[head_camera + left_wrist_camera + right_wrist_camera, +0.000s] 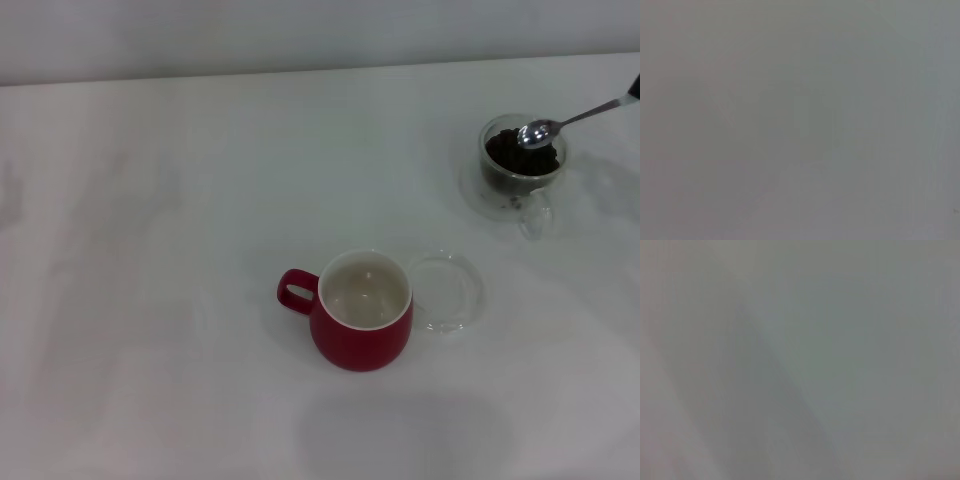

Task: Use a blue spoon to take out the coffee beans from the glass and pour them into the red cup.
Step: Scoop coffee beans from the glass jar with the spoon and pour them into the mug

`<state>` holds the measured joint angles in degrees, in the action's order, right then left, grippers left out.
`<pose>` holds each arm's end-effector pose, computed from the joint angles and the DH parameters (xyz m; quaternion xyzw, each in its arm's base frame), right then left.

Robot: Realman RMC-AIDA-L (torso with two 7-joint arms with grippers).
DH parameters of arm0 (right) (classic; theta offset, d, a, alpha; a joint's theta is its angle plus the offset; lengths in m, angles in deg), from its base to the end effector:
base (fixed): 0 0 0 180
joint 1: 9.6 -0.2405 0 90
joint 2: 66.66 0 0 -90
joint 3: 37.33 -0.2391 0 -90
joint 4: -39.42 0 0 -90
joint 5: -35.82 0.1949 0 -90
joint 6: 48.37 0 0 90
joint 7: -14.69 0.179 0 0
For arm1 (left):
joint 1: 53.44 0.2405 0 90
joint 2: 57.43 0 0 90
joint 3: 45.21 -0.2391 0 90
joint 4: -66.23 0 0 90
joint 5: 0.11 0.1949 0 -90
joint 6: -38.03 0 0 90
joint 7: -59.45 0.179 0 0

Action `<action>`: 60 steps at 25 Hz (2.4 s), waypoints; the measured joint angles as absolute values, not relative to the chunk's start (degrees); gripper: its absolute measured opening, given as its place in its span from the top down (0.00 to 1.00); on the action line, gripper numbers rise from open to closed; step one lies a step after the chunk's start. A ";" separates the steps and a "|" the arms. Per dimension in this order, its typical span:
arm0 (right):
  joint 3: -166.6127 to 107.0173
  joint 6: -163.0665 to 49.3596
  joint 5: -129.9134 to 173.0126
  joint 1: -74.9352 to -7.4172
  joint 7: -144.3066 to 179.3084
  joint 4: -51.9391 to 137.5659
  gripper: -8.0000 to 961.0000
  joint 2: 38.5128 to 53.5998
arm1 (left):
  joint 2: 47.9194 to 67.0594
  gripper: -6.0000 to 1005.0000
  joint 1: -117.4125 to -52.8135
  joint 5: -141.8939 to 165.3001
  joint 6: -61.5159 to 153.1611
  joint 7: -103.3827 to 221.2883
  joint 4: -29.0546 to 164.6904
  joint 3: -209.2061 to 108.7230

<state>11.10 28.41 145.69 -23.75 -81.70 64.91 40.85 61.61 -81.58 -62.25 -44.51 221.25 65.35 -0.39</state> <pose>0.3337 0.3158 0.0933 -0.7337 0.4150 0.3985 0.3613 -0.2915 0.3511 0.0624 -0.6028 -0.2013 -0.4094 0.6545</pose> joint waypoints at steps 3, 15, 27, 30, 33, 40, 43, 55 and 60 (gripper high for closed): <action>11.01 28.24 144.74 -23.75 -82.96 66.26 0.84 41.49 | 61.66 0.50 -81.56 -62.25 -44.57 221.25 65.35 -0.39; 11.02 23.51 142.97 -24.34 -87.87 67.46 0.84 41.80 | 61.76 0.50 -81.39 -61.76 -45.01 221.26 65.28 -0.80; 11.19 22.64 141.83 -24.01 -89.27 69.91 0.84 41.85 | 61.84 0.50 -81.06 -61.59 -45.21 221.25 65.16 -0.83; 11.25 23.00 140.00 -23.94 -90.60 71.29 0.84 42.76 | 61.84 0.50 -80.50 -61.59 -45.27 221.26 64.61 -0.83; 11.03 23.18 138.39 -23.59 -91.59 73.70 0.84 43.98 | 61.84 0.50 -80.18 -61.59 -45.24 221.26 64.47 -0.83; 10.41 23.17 137.58 -23.06 -91.70 75.68 0.84 44.67 | 61.84 0.50 -79.69 -61.60 -45.40 221.26 64.03 -0.82; 9.55 22.91 137.29 -23.04 -91.99 75.69 0.84 44.72 | 61.84 0.50 -79.65 -61.61 -45.40 221.25 64.03 -0.83; 9.43 19.51 134.65 -23.42 -94.45 75.82 0.84 45.60 | 61.84 0.50 -79.60 -61.64 -45.39 221.25 64.03 -0.92; 9.50 19.12 134.32 -23.57 -93.97 75.82 0.84 45.73 | 61.84 0.50 -79.53 -61.63 -45.38 221.26 63.97 -0.92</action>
<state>9.50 19.12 134.32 -23.57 -93.97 75.82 45.73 61.84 -79.53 -61.63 -45.38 221.26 63.97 -0.92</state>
